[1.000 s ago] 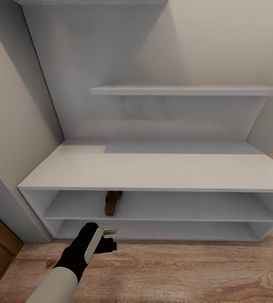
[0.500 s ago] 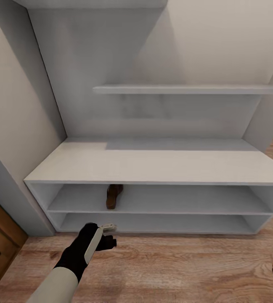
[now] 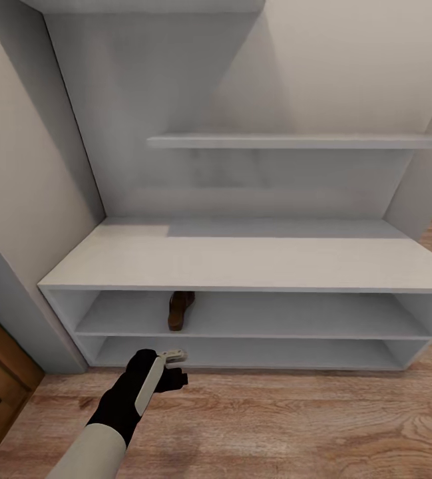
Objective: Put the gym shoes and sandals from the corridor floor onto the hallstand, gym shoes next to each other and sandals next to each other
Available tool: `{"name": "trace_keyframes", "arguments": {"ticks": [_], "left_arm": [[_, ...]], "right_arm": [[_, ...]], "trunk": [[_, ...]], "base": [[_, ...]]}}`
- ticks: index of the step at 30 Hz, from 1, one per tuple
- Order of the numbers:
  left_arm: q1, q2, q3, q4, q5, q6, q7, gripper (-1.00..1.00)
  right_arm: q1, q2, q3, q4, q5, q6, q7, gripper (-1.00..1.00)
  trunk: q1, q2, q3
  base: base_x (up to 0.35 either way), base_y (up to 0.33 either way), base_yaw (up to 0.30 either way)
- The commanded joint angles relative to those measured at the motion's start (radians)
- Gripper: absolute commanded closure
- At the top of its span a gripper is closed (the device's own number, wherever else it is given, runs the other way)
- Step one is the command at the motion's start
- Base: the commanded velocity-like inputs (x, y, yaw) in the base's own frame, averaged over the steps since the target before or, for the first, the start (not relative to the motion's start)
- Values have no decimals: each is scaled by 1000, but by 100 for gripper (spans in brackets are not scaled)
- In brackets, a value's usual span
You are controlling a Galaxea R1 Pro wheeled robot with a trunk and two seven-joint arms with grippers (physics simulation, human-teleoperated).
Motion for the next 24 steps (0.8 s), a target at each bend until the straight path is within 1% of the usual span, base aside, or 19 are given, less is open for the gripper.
{"name": "trace_keyframes", "arguments": {"ticks": [1,16,19,24], "left_arm": [[0,0,0,0,0,0,0,-100],[0,0,0,3,-2,0,-3,-100],[8,-5,14,-14,15,-17,-7,-100],[12,-7,21,-41,44,-45,-9,-100]], "right_arm": [[0,0,0,0,-3,-2,1,100],[0,0,0,0,-3,1,0,100],[-7,17,-1,-18,-2,-9,0,100],[-10,45,-2,-46,-2,-16,-1,100]], "trunk": [[0,0,0],[0,0,0],[0,0,0],[0,0,0]], "base": [[0,0,0],[0,0,0],[0,0,0],[0,0,0]]}}
